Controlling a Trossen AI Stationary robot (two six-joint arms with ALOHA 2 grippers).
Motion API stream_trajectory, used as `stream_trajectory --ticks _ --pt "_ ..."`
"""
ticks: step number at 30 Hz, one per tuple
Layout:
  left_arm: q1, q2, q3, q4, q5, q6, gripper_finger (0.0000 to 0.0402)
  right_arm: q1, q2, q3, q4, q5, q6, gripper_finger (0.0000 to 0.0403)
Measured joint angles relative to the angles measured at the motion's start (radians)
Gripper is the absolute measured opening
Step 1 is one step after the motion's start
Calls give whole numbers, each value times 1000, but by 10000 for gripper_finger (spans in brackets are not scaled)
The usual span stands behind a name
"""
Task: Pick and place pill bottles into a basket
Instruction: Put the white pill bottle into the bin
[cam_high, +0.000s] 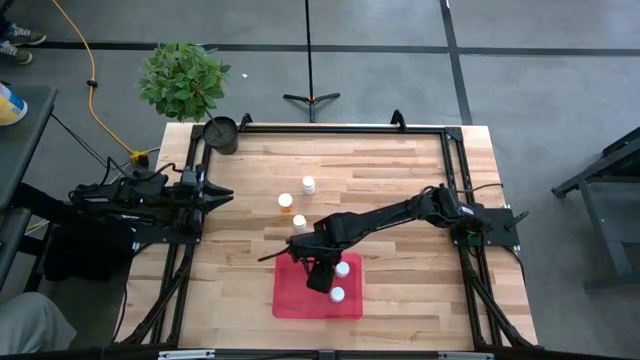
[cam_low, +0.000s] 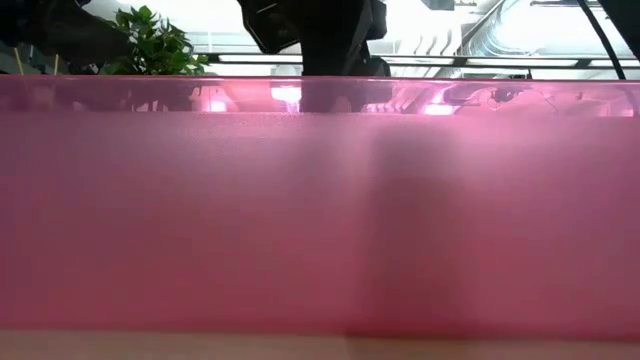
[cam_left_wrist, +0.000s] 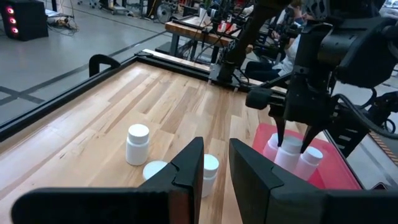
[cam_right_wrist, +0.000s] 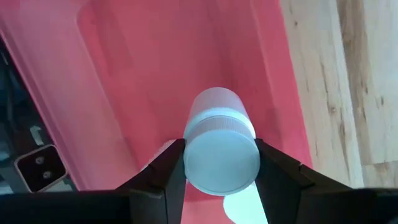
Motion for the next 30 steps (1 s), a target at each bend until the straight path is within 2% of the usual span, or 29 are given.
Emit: stream_trajectory --ticks 10,30 --pt "0 0 0 0 -2 0 111 0 23 -1 -4 -41 -11 146" --pt "0 0 0 -4 -5 0 111 0 48 0 7 -51 -42 146"
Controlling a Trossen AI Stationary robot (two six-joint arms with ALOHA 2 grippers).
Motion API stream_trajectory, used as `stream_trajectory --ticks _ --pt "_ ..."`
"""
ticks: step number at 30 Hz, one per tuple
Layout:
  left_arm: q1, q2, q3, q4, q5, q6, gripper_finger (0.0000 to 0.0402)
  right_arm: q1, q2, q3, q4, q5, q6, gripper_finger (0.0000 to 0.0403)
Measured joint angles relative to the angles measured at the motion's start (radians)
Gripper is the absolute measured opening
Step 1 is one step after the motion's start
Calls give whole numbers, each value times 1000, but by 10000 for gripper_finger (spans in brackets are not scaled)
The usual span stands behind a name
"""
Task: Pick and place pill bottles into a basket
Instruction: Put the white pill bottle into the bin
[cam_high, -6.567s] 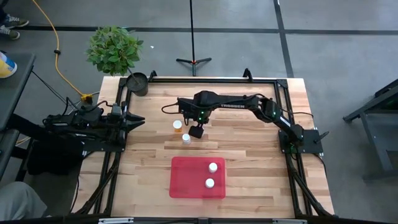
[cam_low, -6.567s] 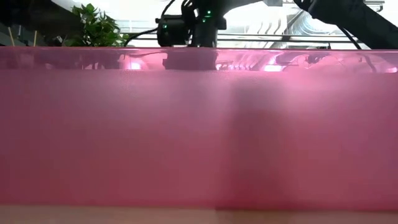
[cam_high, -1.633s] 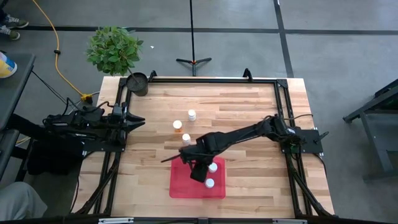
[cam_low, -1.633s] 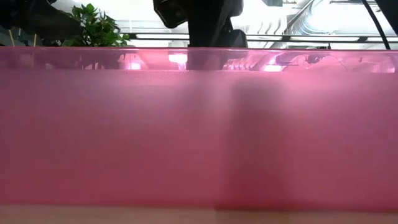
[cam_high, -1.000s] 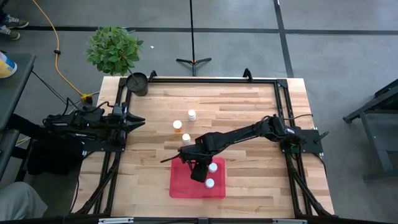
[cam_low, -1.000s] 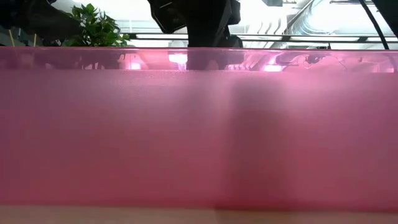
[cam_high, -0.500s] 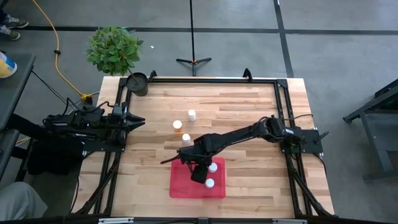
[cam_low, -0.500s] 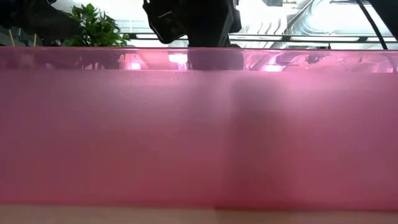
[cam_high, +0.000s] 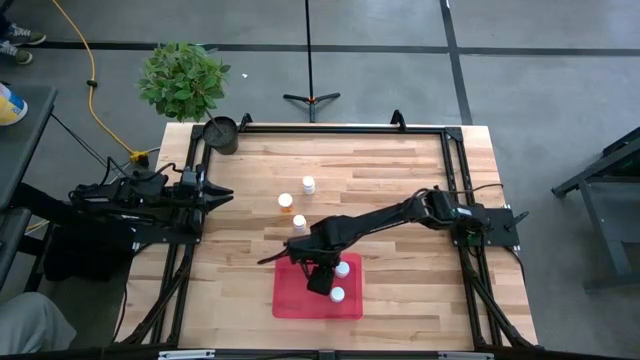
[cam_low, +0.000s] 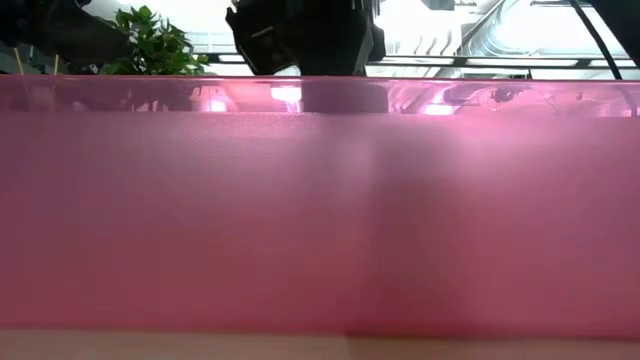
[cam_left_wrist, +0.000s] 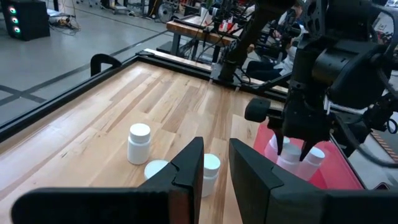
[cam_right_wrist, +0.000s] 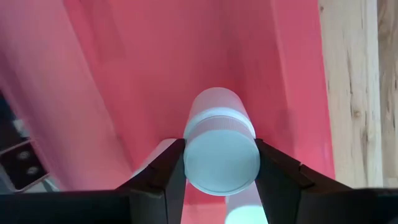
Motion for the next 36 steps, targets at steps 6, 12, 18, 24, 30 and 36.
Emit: stream_trajectory --ticks 6,12,18,24,30,36 --pt "0 0 0 0 0 0 111 -6 22 0 6 2 -4 146" --pt "0 0 0 0 4 -3 111 -18 24 0 15 14 -10 147" --pt "0 0 0 0 4 -3 111 -29 24 0 25 8 -24 177" --pt "0 0 0 0 11 -3 111 -32 24 2 45 -52 -38 196" --pt "0 0 0 0 12 -3 111 -32 24 2 46 -65 -54 198" --pt "0 0 0 0 13 -3 111 -33 14 10 42 -93 -81 200"
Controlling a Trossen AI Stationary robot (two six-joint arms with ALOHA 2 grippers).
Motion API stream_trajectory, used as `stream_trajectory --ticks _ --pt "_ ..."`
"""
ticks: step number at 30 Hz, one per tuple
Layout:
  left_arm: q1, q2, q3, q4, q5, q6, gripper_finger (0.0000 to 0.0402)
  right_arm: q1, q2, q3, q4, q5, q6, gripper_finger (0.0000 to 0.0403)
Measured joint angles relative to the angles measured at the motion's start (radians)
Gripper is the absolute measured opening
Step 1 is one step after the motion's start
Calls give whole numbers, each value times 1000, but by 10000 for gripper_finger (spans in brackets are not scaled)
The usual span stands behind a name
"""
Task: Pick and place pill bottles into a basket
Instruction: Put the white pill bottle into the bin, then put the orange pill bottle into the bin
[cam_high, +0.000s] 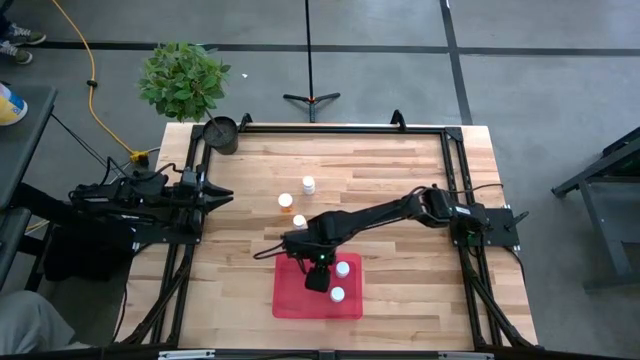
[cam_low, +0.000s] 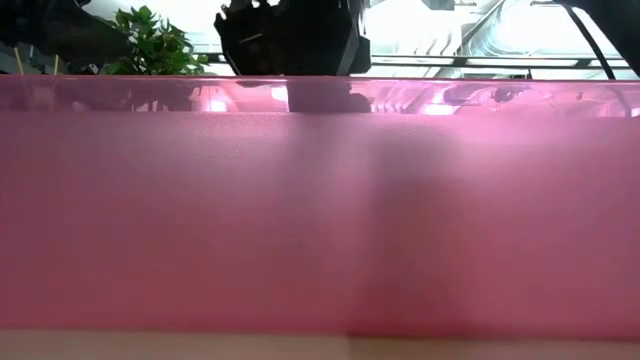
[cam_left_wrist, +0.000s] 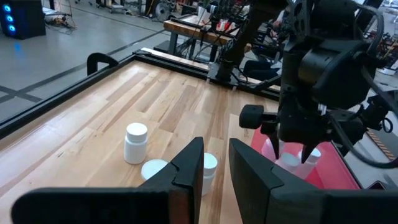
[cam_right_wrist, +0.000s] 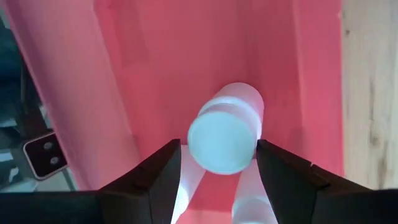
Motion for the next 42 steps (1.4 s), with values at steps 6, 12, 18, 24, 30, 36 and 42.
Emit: stream_trajectory --ticks 6,12,18,24,30,36,42 --pt "0 0 0 10 1 0 111 -8 -4 101 -48 34 -45 200" --pt "0 0 0 41 2 0 111 -14 -5 277 -98 160 -157 200" --pt "0 0 0 44 2 0 111 -18 -122 231 78 198 -214 200" --pt "0 0 0 41 2 0 111 -36 -201 242 74 269 -258 200" --pt "0 0 0 41 1 0 111 -78 -280 242 59 311 -277 200" --pt "0 0 0 41 -5 1 111 -122 -366 242 17 403 -289 199" --pt "0 0 0 41 -30 3 111 -152 -432 242 -64 472 -288 199"
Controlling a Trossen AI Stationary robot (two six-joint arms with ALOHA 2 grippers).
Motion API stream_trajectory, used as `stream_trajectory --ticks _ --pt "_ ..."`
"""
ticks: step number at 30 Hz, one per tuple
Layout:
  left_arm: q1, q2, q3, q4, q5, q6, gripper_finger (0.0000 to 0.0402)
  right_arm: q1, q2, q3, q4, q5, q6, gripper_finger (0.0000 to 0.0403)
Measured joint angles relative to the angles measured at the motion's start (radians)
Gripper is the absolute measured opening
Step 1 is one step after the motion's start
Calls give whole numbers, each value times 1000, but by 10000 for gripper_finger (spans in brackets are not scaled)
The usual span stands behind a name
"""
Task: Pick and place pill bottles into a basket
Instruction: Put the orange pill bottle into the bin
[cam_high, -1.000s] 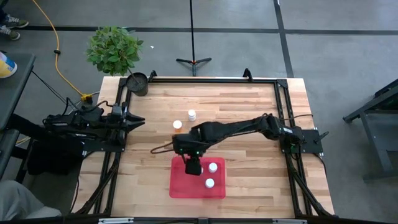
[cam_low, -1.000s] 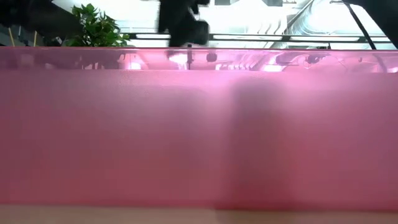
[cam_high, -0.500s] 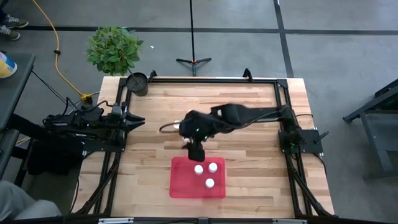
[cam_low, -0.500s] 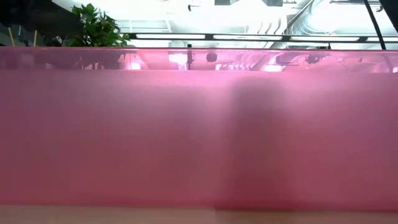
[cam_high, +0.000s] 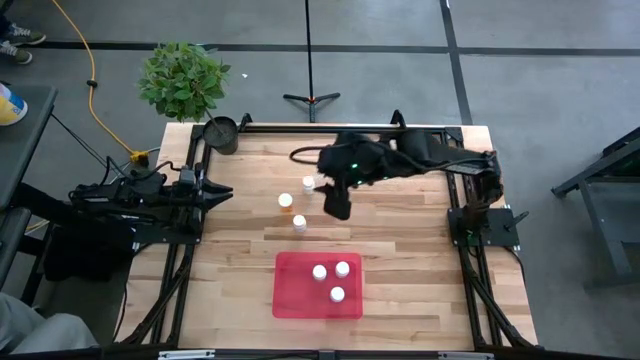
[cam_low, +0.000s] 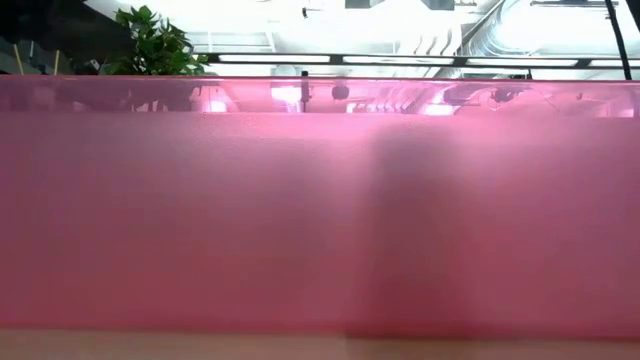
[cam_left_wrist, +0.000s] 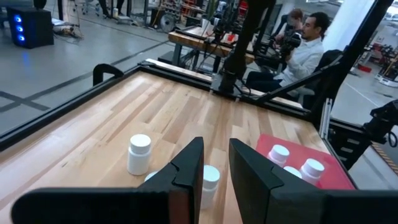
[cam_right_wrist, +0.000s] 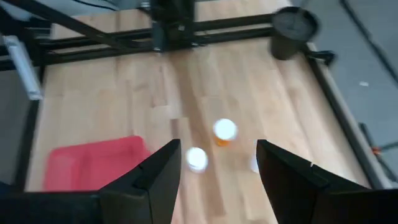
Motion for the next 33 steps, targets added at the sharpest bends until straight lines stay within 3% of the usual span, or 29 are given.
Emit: stream_trajectory --ticks 6,11,14,17,25,28,33 --pt "0 0 0 0 -7 2 111 -22 -66 0 -51 83 1 199" --pt "0 0 0 0 -9 2 111 -43 -111 -5 -60 86 -30 199" --pt "0 0 0 0 -10 2 111 -57 -163 -83 -47 86 -48 199" --pt "0 0 0 3 -10 -3 111 -77 -274 -291 64 77 -46 199" --pt "0 0 0 55 -10 2 111 -171 -705 -1054 693 -68 79 199" --pt "0 0 0 54 -10 2 111 -189 -799 -1222 795 -160 148 199" --pt "0 0 0 54 -10 2 111 -202 -883 -1395 802 -278 214 199"
